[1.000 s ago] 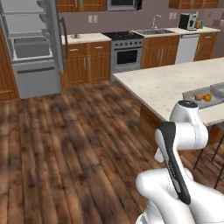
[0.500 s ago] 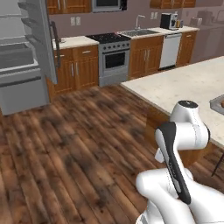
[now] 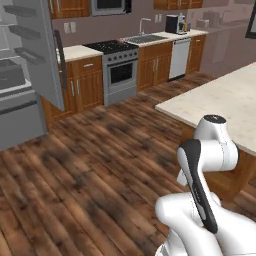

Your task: Place the cold items (orange and onion) from the fridge in one tupperware on the dining counter. Place the warm items (kebab skewer and hot dog) in the stove area in another tupperware.

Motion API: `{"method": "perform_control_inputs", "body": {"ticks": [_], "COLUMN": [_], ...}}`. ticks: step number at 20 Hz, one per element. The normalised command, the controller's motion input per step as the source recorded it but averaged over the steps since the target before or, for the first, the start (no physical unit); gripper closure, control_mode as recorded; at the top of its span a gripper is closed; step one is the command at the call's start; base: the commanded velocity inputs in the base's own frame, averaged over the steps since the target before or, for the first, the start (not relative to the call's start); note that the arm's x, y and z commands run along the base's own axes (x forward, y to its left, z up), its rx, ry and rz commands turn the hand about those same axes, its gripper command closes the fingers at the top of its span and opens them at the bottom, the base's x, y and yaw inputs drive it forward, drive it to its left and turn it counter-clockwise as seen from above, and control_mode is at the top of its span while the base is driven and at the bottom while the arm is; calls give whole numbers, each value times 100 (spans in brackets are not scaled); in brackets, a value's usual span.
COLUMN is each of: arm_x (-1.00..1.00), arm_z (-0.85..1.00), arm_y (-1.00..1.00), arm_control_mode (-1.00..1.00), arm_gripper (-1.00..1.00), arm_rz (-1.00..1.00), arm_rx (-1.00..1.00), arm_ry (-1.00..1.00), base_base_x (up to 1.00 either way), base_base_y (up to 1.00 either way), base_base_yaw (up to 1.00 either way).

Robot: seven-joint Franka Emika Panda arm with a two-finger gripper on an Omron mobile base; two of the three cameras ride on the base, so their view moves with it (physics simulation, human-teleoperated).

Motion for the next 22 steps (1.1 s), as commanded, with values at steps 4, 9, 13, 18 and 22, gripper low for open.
{"method": "perform_control_inputs", "body": {"ticks": [4, 9, 13, 18, 22], "arm_x": [0, 0, 0, 0, 0], "arm_z": [0, 0, 0, 0, 0], "arm_y": [0, 0, 0, 0, 0], "arm_control_mode": [100, 100, 100, 100, 100], "arm_gripper": [-100, -100, -100, -100, -100], "arm_rz": [0, 0, 0, 0, 0], "arm_rx": [0, 0, 0, 0, 0], "arm_ry": [0, 0, 0, 0, 0], "base_base_x": [89, 91, 93, 100, 100], "base_base_y": [75, 39, 15, -1, -10], "base_base_yaw": [-25, -19, -21, -18, -14]}}
